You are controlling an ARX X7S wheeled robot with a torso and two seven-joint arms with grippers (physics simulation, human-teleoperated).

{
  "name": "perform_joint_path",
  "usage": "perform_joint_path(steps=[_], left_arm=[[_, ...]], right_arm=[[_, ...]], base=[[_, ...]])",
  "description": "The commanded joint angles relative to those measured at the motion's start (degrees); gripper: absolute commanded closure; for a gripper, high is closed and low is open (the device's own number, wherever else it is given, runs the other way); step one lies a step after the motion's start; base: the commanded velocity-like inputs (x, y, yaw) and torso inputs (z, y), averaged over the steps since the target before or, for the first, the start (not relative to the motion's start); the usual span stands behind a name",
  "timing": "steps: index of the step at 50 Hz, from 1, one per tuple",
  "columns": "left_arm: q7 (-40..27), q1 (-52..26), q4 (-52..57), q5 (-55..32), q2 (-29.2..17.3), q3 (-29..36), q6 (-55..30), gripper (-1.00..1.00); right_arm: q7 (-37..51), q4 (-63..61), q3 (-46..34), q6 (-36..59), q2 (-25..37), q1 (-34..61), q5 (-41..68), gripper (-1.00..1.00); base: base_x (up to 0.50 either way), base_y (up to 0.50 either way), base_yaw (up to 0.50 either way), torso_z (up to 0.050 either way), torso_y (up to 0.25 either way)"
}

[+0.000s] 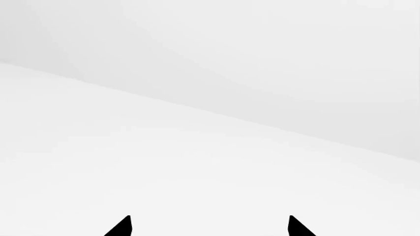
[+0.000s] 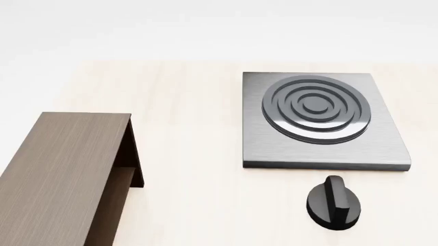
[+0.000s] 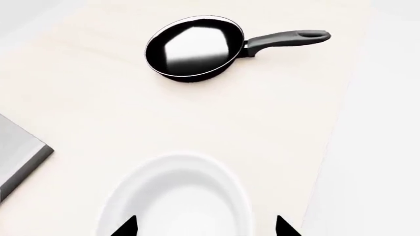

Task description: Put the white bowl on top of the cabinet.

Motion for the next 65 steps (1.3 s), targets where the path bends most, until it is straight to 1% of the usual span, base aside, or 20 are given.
perform_joint_path(steps=[1, 19, 53, 65], left_arm=[[-0.15, -0.03, 0.0, 0.11, -0.09, 0.13, -0.07, -1.0], [-0.34, -0.12, -0.05, 0.24, -0.21, 0.3, -0.12, -1.0], [-0.64, -0.11, -0.01, 0.47, -0.39, 0.61, -0.2, -1.0], [-0.78, -0.12, 0.0, 0.55, -0.46, 0.66, -0.22, -1.0]], right_arm=[[-1.66, 1.4, -1.42, -3.39, 0.41, -3.09, 0.13, -1.0], [-8.16, 4.64, -3.71, -11.97, -3.48, -11.2, 4.73, -1.0], [-17.75, 9.7, -2.08, -15.51, -8.35, -19.11, 13.99, -1.0], [-23.59, 14.02, -0.46, -16.08, -11.06, -23.82, 20.27, -1.0]], base=[[0.0, 0.0, 0.0, 0.0, 0.0], [0.0, 0.0, 0.0, 0.0, 0.0], [0.0, 0.0, 0.0, 0.0, 0.0], [0.0, 0.0, 0.0, 0.0, 0.0]])
